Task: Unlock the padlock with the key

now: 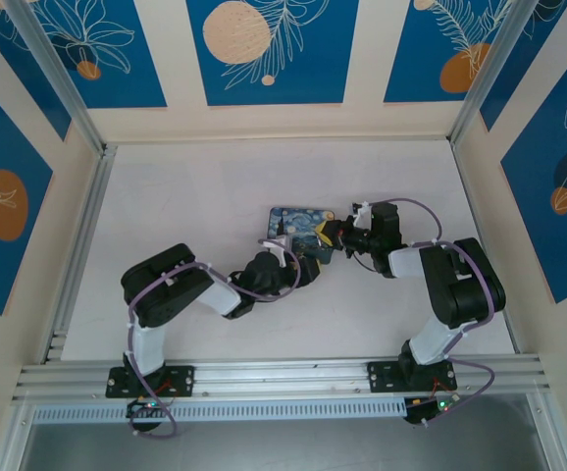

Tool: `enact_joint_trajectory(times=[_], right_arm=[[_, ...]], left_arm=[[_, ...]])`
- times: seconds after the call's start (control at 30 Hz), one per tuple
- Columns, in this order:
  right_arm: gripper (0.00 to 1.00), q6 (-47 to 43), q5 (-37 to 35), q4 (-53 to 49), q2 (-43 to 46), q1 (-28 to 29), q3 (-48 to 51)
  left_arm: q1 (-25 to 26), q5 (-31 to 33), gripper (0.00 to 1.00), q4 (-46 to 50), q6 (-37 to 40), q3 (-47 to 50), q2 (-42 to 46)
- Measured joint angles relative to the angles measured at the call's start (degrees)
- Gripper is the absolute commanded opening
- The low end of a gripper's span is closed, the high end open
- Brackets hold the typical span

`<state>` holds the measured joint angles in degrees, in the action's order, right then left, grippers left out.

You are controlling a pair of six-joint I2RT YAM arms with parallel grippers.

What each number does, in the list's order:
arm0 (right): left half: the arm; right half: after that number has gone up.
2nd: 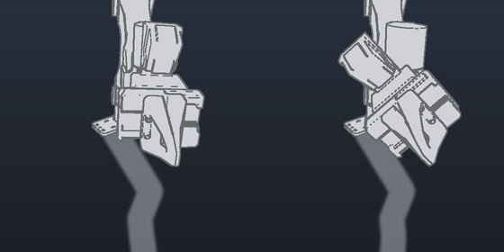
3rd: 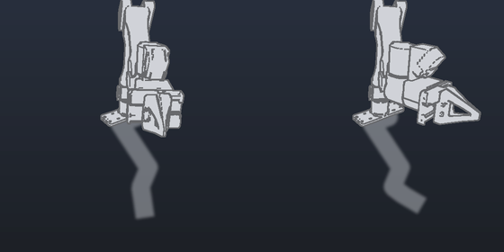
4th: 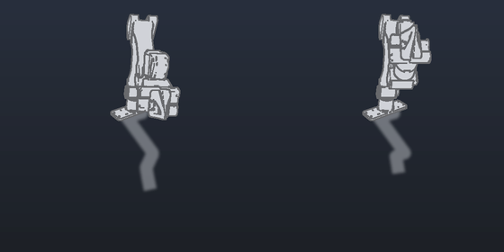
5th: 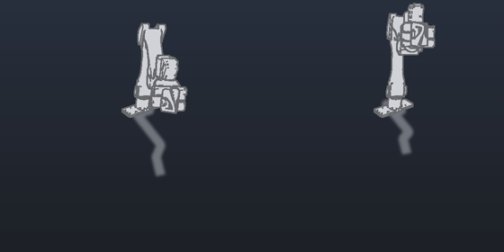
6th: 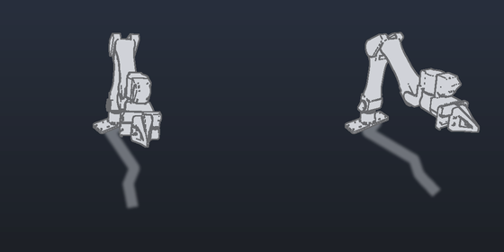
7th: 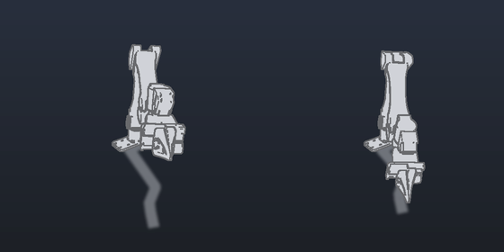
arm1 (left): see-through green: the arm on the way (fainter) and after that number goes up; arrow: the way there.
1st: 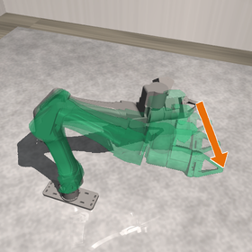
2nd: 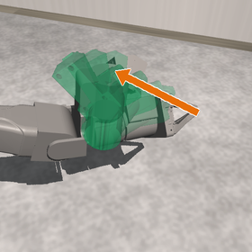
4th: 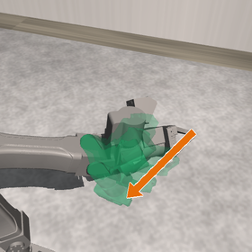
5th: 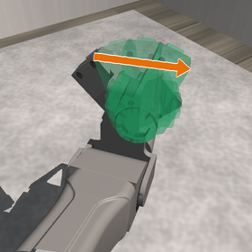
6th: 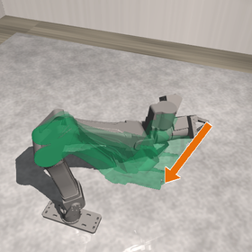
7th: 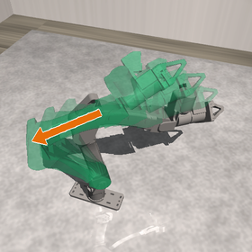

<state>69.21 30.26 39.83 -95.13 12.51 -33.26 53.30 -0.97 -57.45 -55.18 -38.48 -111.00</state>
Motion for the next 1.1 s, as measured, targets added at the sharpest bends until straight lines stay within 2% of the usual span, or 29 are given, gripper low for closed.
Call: enact_joint_trajectory(times=[0.23, 0.43, 0.83, 1.0, 1.1], right_arm=[[0.0, 0.0, 0.2, 0.2, -0.2, -0.1, 0.0], [0.0, 0.2, 0.8, 1.4, -0.7, -0.2, 0.0], [0.0, 1.2, 1.3, 4.5, -2.3, -0.2, 0.0], [0.0, 1.3, 1.3, 4.6, -2.3, -0.2, 0.0], [0.0, 1.3, 1.4, 4.9, -2.5, -0.2, 0.0]], left_arm=[[0.1, 0.7, 0.65, -0.5, 0.1, -1.3, -1.3], [0.2, 1.6, 0.65, -0.2, -0.5, -0.4, -0.3], [0.4, 6.1, 0.75, -1.9, -4.6, 0.7, 0.1], [0.5, 6.4, 0.76, -4.3, -5.7, 0.7, -0.9], [0.5, 6.5, 0.73, -5.1, -6.0, 0.7, -1.3]])
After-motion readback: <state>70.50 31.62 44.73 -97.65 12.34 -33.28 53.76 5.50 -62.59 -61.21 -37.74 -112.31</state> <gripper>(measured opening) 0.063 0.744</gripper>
